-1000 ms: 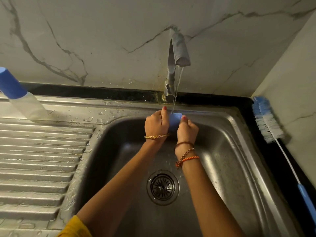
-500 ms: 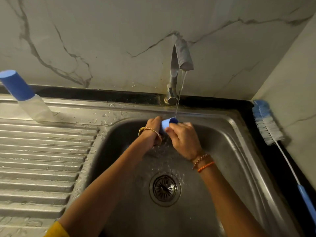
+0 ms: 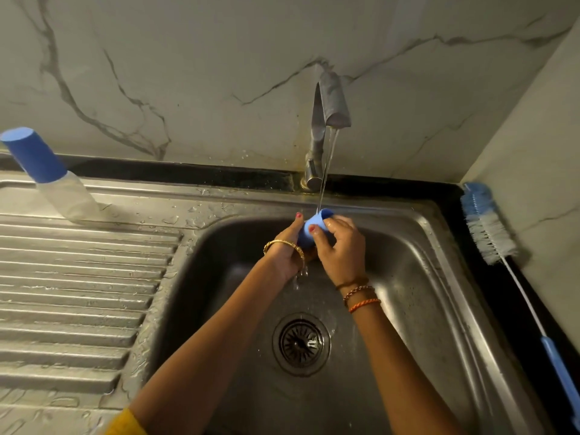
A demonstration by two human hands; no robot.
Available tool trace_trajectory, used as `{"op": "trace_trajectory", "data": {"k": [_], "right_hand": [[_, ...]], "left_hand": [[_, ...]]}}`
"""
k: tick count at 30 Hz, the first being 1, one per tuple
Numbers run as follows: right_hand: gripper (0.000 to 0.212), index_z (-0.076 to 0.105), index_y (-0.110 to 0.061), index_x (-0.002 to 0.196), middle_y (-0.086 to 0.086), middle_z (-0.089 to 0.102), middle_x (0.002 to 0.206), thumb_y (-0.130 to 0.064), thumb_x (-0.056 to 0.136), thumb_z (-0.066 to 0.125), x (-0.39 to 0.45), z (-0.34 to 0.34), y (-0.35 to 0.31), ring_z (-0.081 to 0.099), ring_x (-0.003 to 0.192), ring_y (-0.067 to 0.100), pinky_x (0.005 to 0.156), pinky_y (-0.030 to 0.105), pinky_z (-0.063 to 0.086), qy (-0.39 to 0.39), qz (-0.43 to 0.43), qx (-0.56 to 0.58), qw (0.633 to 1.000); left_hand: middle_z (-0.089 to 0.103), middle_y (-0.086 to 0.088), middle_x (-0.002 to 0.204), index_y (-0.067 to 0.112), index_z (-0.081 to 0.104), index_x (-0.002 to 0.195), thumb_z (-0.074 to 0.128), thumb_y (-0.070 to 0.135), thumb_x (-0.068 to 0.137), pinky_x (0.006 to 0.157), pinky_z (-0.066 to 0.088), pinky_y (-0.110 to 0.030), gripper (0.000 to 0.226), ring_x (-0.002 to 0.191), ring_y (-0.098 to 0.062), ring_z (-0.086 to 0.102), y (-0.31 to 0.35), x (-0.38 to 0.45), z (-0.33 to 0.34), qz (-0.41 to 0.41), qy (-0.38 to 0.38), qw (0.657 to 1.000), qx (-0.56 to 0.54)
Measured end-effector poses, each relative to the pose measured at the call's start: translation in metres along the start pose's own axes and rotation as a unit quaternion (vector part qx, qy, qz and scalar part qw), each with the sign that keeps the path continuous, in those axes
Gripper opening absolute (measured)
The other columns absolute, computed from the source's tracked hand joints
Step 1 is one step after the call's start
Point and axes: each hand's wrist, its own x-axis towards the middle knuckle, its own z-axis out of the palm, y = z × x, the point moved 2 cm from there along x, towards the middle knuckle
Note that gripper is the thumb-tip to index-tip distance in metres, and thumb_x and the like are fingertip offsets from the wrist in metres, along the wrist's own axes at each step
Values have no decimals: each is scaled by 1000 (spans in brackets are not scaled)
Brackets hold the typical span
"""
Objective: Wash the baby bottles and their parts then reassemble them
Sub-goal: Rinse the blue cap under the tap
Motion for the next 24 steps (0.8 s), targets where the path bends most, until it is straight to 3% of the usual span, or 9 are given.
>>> {"op": "trace_trajectory", "data": {"k": [3, 5, 7, 10, 13, 17, 19, 22, 24], "right_hand": [[34, 72, -8, 73, 14, 66, 93, -38, 75, 56, -2, 1, 0, 43, 102, 23, 78, 38, 43, 71, -100, -177, 976], [26, 73, -12, 70, 16, 63, 106, -38, 69, 66, -1, 3, 2, 37, 109, 26, 83, 39, 37, 66, -59, -180, 980], [23, 73, -7, 77, 16, 62, 114, -29, 71, 74, 3, 3, 3, 46, 112, 28, 88, 36, 42, 0, 13, -69, 998], [17, 70, -4, 90, 7, 62, 111, -11, 76, 74, 3, -3, 3, 55, 109, 19, 85, 13, 42, -83, 100, 112, 985], [24, 63, -19, 94, -7, 60, 101, -4, 77, 70, 1, -11, 3, 57, 101, 14, 87, 22, 48, -68, 120, 199, 970], [31, 54, -8, 113, 0, 55, 106, 2, 83, 60, -4, -10, 4, 56, 94, 7, 77, 12, 50, -17, 221, 298, 928], [38, 48, -3, 125, 6, 53, 114, 1, 87, 54, -6, -5, 9, 56, 103, 19, 86, 23, 50, 19, 305, 379, 874], [38, 44, 0, 131, 15, 57, 115, -10, 94, 46, -12, 4, 11, 56, 101, 24, 90, 32, 47, 29, 437, 535, 723], [37, 46, 0, 128, 15, 60, 106, -18, 96, 43, -16, 6, 9, 58, 96, 22, 96, 33, 42, 8, 471, 578, 666]], "left_hand": [[62, -14, 87, 0, 49, 126, 53, 36, 91, 59, 53, -33, 50, 74, -23, 63, -4, 6, -7, -18, 11, 999, -34], [61, -15, 86, 0, 47, 128, 51, 33, 93, 51, 55, -32, 49, 73, -24, 62, -6, 4, -9, -19, 8, 999, -50], [60, -16, 90, 0, 47, 128, 49, 31, 94, 43, 54, -29, 47, 74, -24, 61, -5, 3, -10, -14, 4, 998, -60], [61, -14, 91, 2, 56, 111, 50, 27, 93, 51, 57, -28, 31, 76, -21, 62, -1, 3, -10, 22, -9, 999, -48], [60, -14, 97, 6, 61, 101, 51, 18, 93, 58, 58, -29, 18, 80, -20, 62, 3, -2, -7, 60, -37, 997, -35], [55, -19, 117, 1, 56, 117, 54, 13, 91, 61, 57, -32, 28, 93, -27, 61, 6, -6, 0, 86, -20, 996, 4], [56, -19, 117, 1, 58, 114, 59, 11, 88, 66, 53, -33, 28, 103, -30, 60, 8, -8, 2, 115, 8, 991, 72], [60, -13, 108, 3, 61, 114, 66, 10, 83, 76, 55, -32, 33, 96, -23, 61, 9, -8, 0, 175, 27, 963, 205], [63, -11, 108, 4, 62, 115, 70, 13, 79, 85, 55, -36, 38, 97, -22, 62, 8, -8, -2, 204, 31, 938, 278]]}}
